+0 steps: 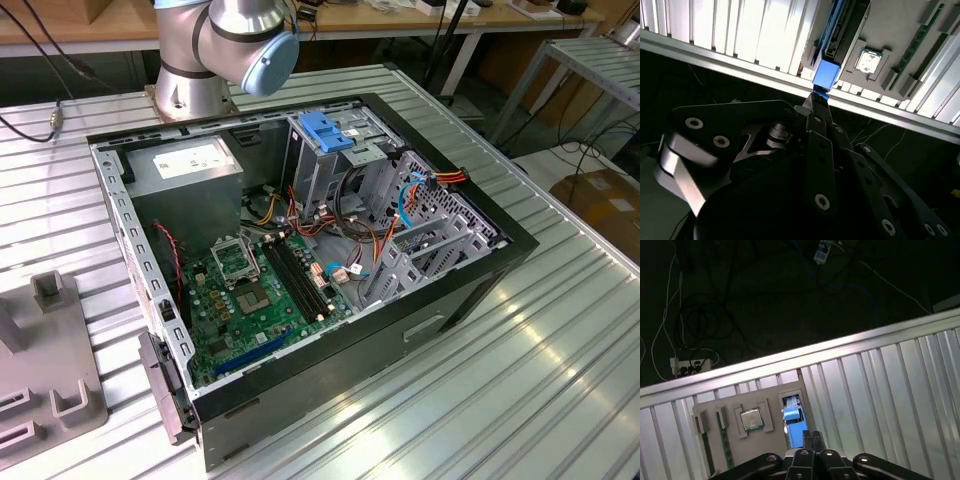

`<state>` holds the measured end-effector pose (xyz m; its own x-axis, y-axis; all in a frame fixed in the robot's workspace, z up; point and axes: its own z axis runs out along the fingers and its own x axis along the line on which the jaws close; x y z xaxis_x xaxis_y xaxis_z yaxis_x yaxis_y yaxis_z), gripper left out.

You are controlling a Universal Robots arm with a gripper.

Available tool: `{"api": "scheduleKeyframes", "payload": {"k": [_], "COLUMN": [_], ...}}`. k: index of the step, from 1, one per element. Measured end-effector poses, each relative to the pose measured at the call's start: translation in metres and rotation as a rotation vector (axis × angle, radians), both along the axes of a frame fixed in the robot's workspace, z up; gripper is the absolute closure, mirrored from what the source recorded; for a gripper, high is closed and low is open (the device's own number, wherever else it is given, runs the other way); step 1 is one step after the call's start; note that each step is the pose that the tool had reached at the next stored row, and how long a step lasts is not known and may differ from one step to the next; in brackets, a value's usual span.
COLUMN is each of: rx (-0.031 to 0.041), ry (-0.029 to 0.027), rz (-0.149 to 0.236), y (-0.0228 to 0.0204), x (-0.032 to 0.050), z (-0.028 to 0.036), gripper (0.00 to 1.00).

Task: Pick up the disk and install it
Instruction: 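Pick up the disk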

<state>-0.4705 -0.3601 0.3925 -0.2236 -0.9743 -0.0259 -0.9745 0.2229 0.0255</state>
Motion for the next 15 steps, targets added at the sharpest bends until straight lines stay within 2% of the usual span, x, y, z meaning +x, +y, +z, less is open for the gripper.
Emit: {"api": "scheduleKeyframes", "payload": {"k": [2,3,5,10,11,12,13,14,15], "rx": [0.0,-0.0001,0.0,0.0,0.0,-0.0005,-0.0019,-0.0029,-0.0036], "ry": [-0.0002,-0.0001,-0.0003,-0.0001,-0.0002,-0.0001,0.0,-0.0001,-0.0001], "rz": [0.042,0.045,0.056,0.128,0.137,0.138,0.139,0.14,0.14], "y": [-0.0015,-0.0054,-0.0083,-0.0084,-0.0085,-0.0085,-0.0084,-0.0084,-0.0084], "x": [0.0,0.0,0.001,0.0039,0.0051,0.0066,0.0085,0.0095,0.0098], "z": [-0.0004,-0.0005,-0.0014,-0.0044,-0.0052,-0.0064,-0.0084,-0.0102,-0.0123], "gripper": [0.9,0.9,0.9,0.89,0.83,0.83,0.77,0.77,0.71]}}
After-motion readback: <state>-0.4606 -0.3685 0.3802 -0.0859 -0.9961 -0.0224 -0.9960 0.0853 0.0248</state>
